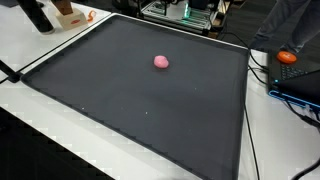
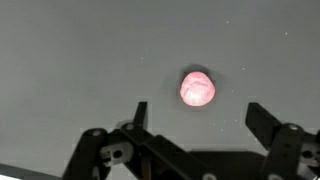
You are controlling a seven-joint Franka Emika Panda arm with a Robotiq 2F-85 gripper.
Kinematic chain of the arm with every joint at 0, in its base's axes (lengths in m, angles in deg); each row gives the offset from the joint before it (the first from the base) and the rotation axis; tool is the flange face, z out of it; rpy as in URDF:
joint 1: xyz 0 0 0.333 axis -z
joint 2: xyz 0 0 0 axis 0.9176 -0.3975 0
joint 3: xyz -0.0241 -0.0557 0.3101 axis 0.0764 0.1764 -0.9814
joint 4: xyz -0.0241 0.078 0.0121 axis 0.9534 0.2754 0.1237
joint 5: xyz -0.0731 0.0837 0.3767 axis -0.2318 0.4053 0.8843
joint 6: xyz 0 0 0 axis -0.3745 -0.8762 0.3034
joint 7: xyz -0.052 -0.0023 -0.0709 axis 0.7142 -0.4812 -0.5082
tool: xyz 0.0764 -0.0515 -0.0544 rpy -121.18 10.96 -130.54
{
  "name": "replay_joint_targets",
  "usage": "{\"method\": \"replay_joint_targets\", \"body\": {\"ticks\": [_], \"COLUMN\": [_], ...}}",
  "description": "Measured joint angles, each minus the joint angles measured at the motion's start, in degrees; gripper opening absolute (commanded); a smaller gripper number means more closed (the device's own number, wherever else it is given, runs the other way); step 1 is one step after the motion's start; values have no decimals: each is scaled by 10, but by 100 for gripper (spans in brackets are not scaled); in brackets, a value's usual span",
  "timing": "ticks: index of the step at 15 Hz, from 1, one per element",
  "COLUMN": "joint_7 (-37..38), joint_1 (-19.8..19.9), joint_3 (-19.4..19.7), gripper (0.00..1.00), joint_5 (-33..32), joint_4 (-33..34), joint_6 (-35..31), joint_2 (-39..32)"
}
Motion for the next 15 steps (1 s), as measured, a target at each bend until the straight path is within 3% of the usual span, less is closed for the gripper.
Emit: {"method": "replay_joint_targets", "body": {"ticks": [7,15], "joint_7": [87,176], "joint_1": [0,-5], "joint_3": [-38,-52], "gripper": [100,100], "joint_5": [-5,-45], "joint_4": [126,220], "joint_6": [6,39], "joint_2": [-137,-238]}}
